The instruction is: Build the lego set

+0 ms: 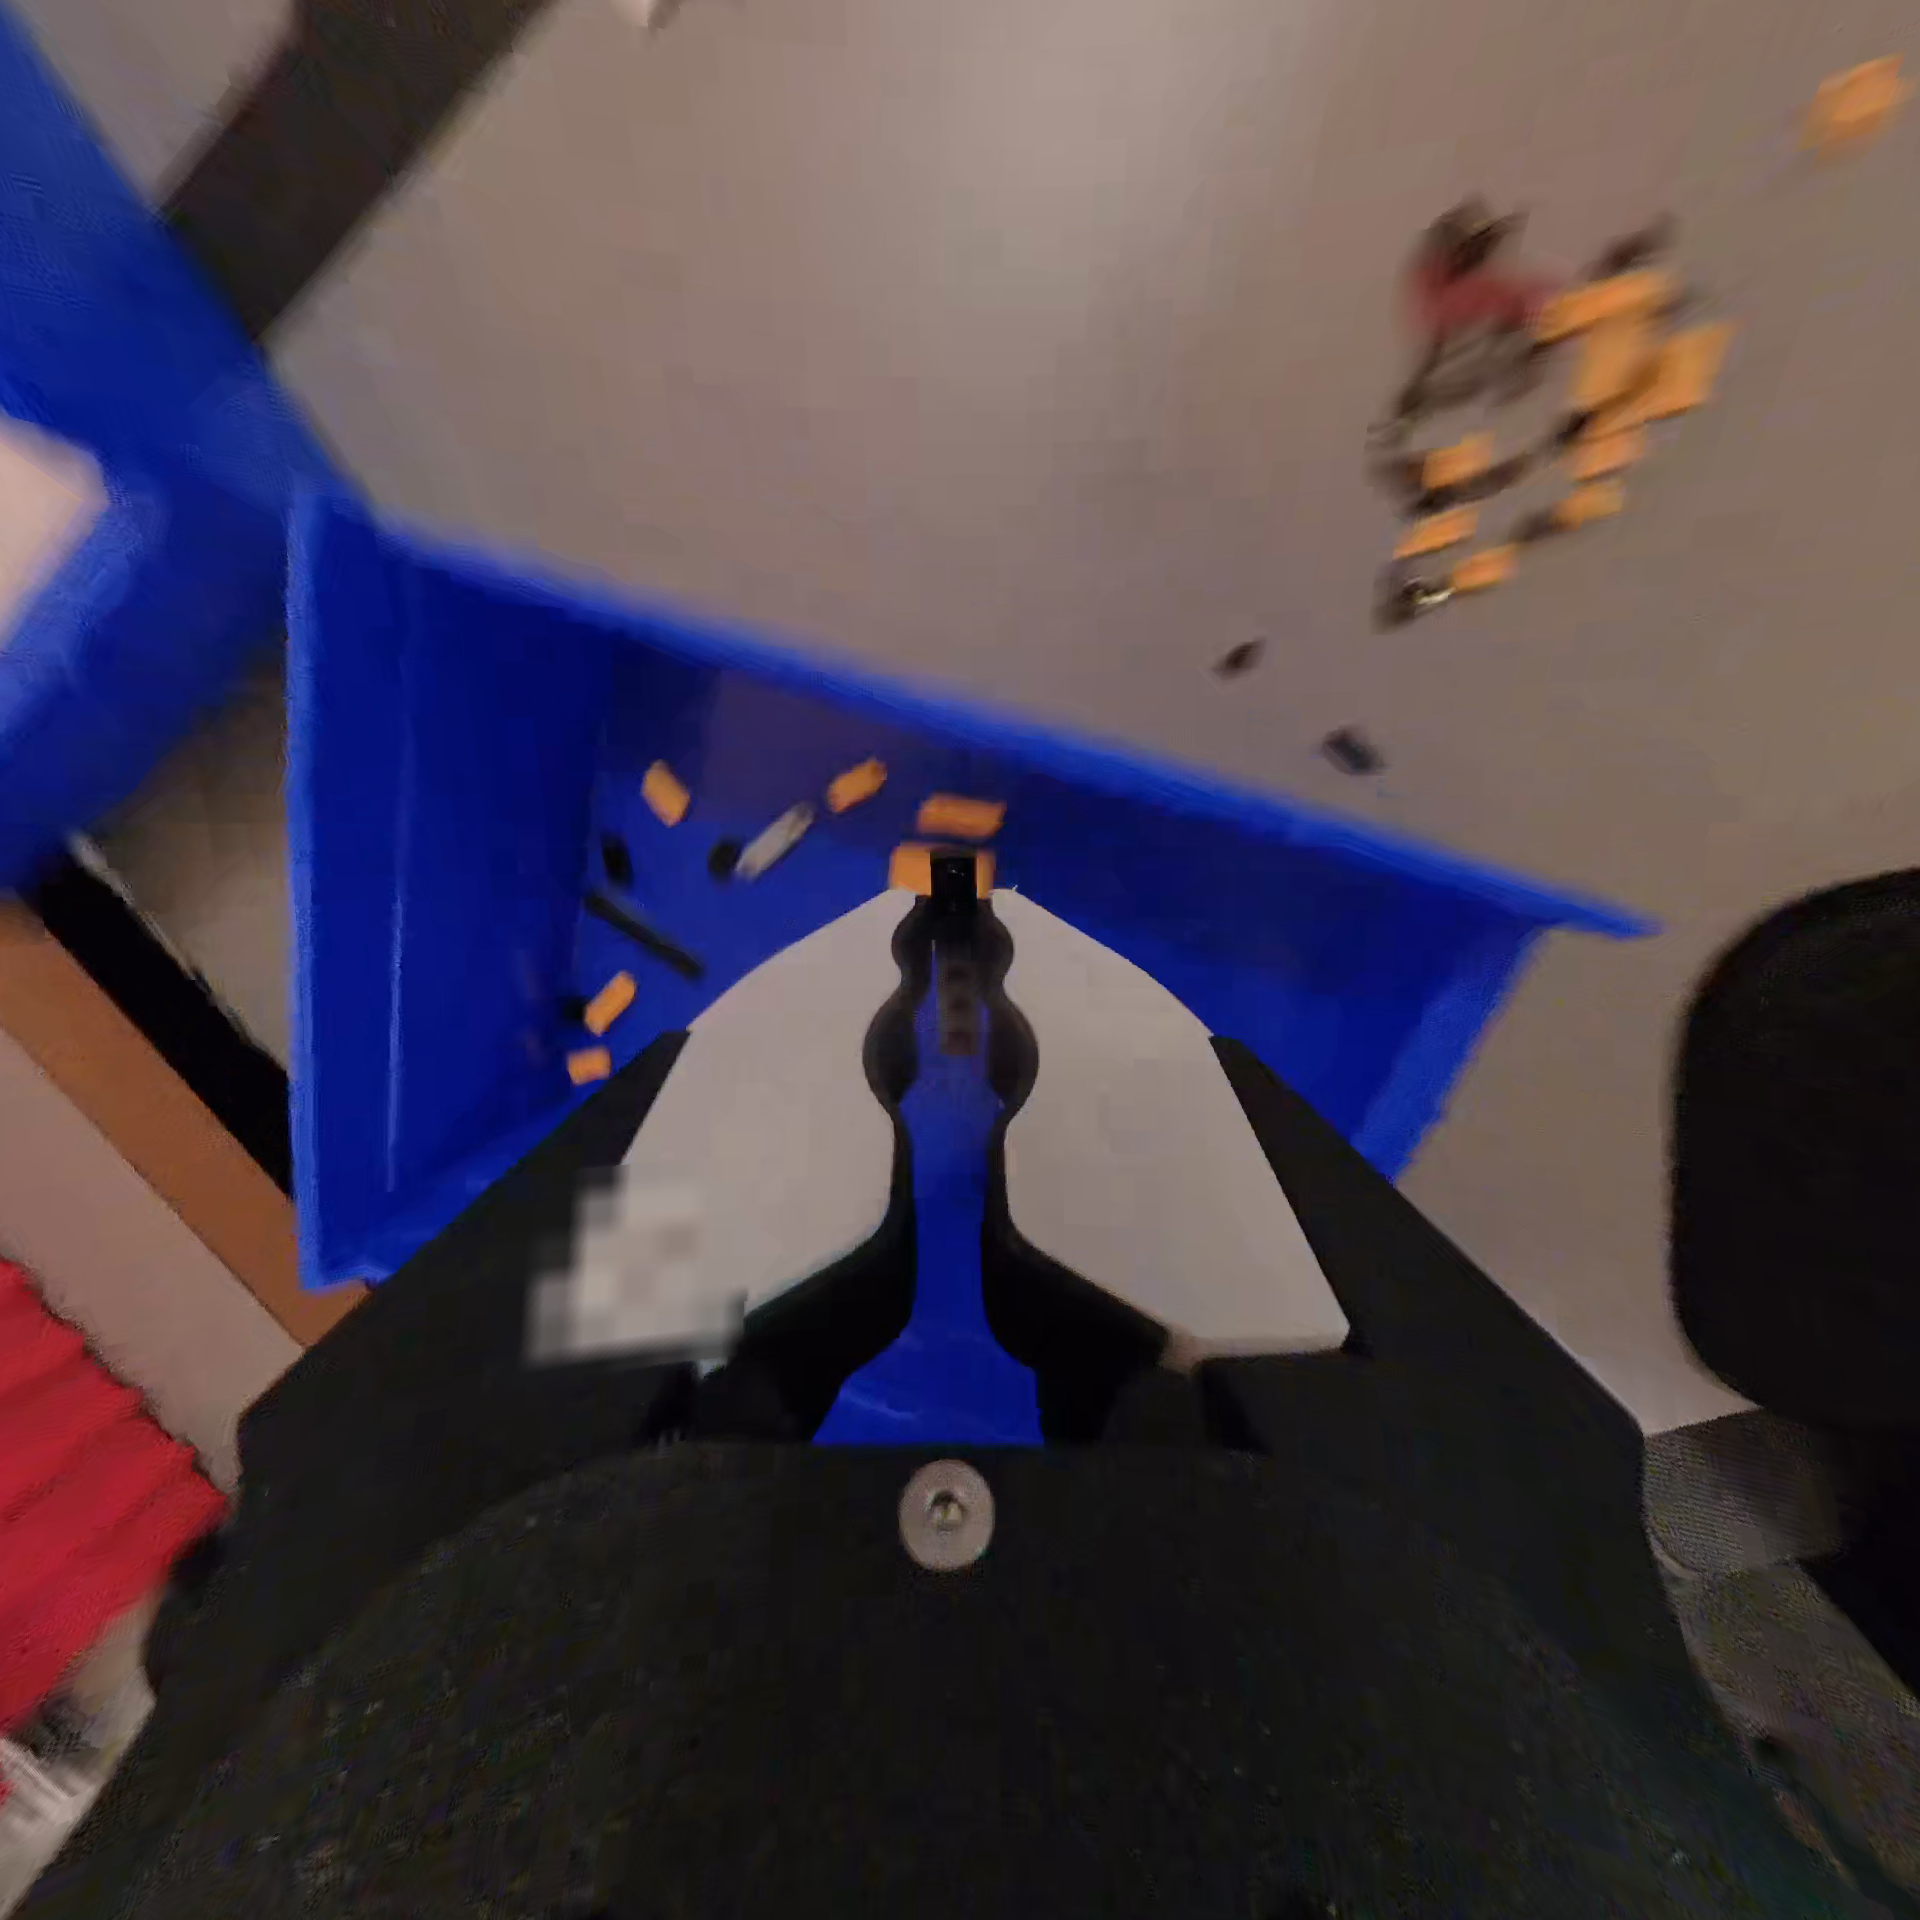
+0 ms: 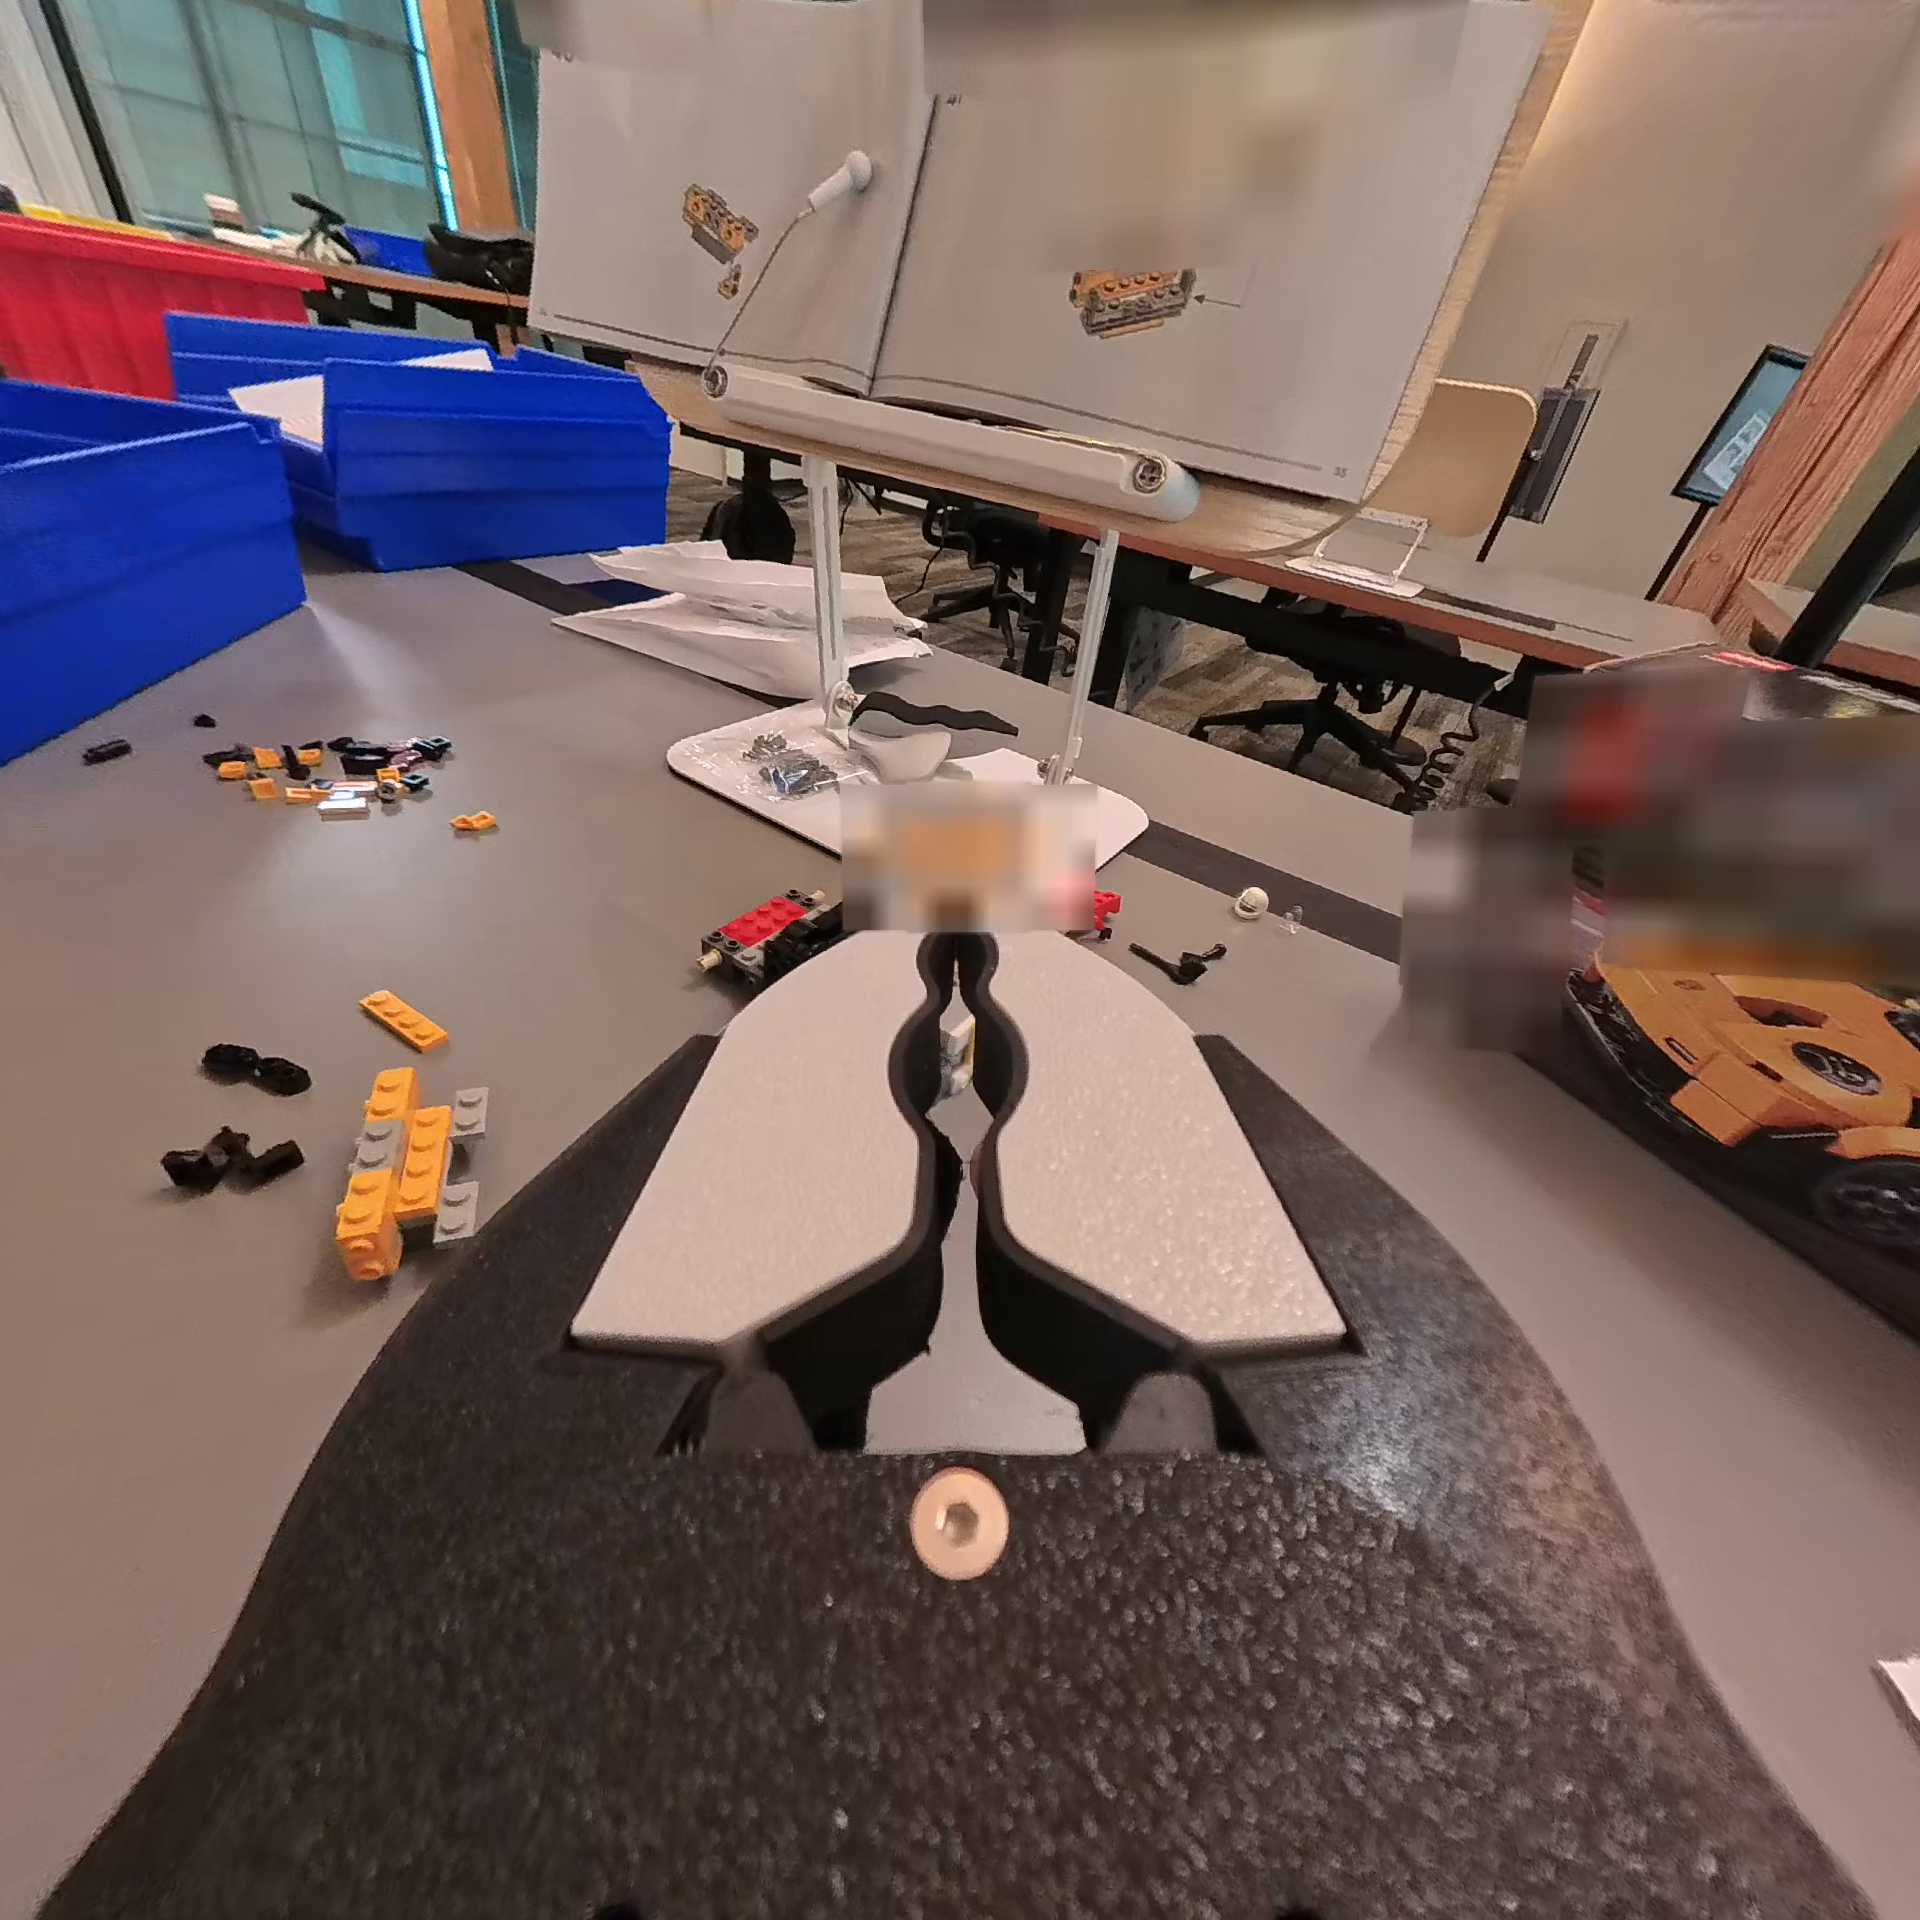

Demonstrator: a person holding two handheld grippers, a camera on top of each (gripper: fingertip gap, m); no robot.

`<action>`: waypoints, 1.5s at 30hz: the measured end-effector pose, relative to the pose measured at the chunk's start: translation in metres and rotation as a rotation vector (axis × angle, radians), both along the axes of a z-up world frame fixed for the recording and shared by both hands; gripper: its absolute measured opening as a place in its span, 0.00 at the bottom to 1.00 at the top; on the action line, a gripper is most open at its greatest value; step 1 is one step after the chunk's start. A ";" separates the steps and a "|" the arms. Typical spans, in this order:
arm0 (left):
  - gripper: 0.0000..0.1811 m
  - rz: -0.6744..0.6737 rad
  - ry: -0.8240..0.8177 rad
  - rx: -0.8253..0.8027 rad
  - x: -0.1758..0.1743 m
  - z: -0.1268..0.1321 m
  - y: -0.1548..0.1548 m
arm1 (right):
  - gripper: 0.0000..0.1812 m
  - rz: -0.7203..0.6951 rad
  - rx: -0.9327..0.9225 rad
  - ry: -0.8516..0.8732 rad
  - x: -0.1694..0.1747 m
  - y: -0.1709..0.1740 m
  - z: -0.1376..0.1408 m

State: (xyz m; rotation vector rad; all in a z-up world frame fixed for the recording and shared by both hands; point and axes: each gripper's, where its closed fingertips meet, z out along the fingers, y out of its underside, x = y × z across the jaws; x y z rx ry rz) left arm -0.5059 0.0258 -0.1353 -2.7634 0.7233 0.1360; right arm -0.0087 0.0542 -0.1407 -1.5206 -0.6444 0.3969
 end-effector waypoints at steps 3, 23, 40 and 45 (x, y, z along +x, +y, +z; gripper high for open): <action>0.04 -0.271 0.029 0.043 0.096 0.023 0.002 | 0.00 0.006 0.006 -0.004 -0.002 -0.002 0.001; 0.04 -0.828 -0.044 -0.286 0.335 -0.116 -0.001 | 0.00 0.016 0.039 -0.070 -0.001 -0.004 -0.002; 0.08 -0.764 -0.350 -0.118 0.321 -0.113 -0.029 | 0.00 0.041 0.010 -0.082 -0.006 -0.004 -0.010; 0.09 -0.761 -0.405 -0.076 0.332 -0.114 -0.023 | 0.00 0.043 0.004 -0.080 -0.006 -0.004 -0.011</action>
